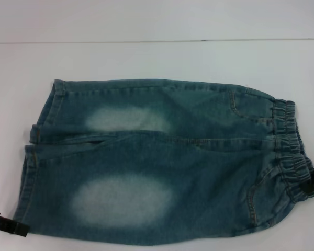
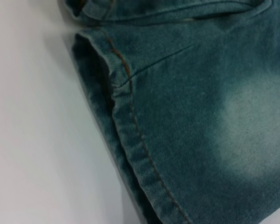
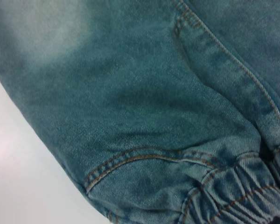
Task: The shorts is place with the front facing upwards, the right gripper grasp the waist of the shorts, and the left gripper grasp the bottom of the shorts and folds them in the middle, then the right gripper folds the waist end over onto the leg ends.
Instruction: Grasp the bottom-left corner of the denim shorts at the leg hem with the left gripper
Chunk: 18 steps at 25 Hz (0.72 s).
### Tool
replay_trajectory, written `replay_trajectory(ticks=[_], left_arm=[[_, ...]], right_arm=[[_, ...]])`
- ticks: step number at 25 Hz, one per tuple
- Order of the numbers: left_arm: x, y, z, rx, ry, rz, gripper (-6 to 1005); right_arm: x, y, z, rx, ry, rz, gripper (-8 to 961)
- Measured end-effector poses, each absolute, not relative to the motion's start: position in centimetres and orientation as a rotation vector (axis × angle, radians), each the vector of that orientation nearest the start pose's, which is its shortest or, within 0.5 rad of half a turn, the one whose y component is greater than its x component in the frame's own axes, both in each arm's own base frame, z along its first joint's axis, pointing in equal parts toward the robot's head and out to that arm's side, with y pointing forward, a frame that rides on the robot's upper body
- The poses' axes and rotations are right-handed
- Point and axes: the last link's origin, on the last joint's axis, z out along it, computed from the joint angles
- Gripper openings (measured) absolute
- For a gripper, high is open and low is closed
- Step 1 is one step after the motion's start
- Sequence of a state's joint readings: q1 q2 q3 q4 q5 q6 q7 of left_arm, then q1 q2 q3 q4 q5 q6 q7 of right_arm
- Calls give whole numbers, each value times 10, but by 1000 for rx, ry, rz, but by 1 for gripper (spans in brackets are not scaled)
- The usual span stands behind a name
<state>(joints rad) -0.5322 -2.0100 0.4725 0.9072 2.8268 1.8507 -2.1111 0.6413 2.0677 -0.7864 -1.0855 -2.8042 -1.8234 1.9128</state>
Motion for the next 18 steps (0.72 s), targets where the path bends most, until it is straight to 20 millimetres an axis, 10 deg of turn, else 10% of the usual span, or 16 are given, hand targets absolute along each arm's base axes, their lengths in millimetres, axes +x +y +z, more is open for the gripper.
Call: replay_trajectory(ticks=[18], left_arm=[[-339, 281, 69, -2480, -1717, 202, 90]], right_arm=[[274, 329, 55, -2818, 952, -542, 42]])
